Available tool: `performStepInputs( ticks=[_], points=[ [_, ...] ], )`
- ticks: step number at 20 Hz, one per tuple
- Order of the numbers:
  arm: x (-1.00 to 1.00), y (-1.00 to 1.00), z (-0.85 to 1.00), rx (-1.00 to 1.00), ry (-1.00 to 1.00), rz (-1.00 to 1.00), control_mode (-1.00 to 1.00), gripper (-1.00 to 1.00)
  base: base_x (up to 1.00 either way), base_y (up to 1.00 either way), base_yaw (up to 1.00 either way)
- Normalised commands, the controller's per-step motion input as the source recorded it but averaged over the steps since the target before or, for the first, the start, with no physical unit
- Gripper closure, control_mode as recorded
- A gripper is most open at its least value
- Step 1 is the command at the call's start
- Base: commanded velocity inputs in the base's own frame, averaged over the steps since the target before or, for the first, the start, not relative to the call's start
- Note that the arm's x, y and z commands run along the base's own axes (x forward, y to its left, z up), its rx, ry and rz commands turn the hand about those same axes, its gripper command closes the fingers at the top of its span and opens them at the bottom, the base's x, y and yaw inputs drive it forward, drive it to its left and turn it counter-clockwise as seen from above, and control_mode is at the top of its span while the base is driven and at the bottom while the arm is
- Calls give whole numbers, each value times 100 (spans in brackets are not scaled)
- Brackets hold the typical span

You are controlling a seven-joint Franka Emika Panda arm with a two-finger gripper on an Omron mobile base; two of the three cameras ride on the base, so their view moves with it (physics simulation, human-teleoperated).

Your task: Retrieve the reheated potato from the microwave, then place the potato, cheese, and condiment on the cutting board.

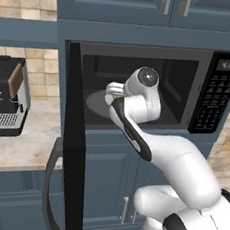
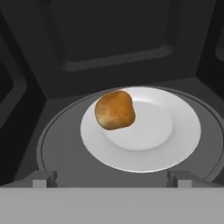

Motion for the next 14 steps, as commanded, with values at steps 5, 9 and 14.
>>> performStepInputs(
  ticks=[5,9,14],
  points=[
    [26,0,-18,0,6,-1,-100,-100,0,0,0],
    [34,0,-14,0,4,0,-100,-100,0,0,0],
    [21,5,-11,0,1,0,-100,-100,0,0,0]
  ],
)
